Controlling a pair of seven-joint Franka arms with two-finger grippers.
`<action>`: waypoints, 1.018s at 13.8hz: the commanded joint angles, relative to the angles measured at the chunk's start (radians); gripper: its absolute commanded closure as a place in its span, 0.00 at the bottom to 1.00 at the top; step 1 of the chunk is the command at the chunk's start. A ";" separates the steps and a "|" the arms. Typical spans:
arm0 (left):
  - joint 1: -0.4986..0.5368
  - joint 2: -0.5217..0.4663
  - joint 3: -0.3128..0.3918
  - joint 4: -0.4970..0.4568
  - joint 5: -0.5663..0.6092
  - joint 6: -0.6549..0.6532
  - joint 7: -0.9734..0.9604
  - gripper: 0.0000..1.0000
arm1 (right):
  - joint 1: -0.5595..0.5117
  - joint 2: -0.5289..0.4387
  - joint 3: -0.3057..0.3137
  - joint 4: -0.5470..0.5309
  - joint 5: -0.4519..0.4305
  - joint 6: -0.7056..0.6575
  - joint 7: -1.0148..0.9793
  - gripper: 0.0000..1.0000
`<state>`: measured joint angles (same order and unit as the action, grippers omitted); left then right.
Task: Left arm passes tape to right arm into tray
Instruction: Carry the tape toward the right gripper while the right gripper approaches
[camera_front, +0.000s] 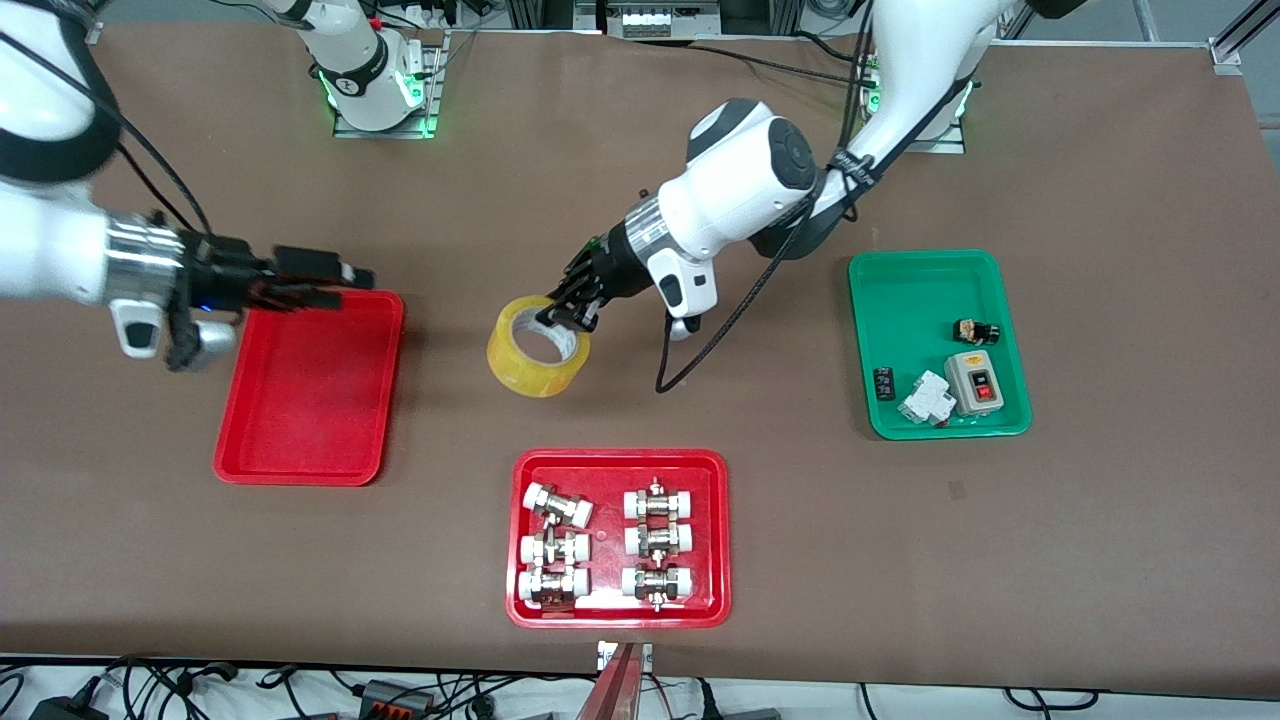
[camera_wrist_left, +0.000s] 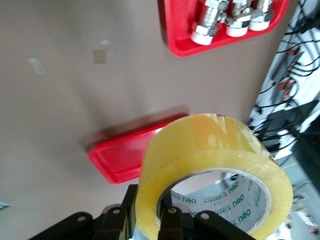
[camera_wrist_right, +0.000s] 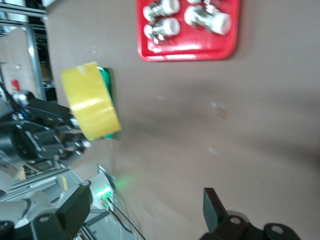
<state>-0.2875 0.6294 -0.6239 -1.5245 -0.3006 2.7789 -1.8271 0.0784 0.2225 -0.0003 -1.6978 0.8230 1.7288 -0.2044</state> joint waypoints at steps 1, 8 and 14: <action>-0.140 0.050 0.111 0.057 -0.014 0.121 -0.037 0.99 | 0.085 0.041 -0.001 0.046 0.063 0.095 -0.012 0.00; -0.156 0.059 0.118 0.055 -0.015 0.177 -0.060 0.97 | 0.153 0.147 -0.001 0.087 0.077 0.231 -0.084 0.00; -0.156 0.059 0.119 0.053 -0.015 0.177 -0.061 0.96 | 0.181 0.172 -0.001 0.093 0.110 0.279 -0.098 0.00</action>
<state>-0.4316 0.6842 -0.5113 -1.4982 -0.3006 2.9525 -1.8829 0.2504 0.3787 0.0017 -1.6286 0.9024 1.9969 -0.2817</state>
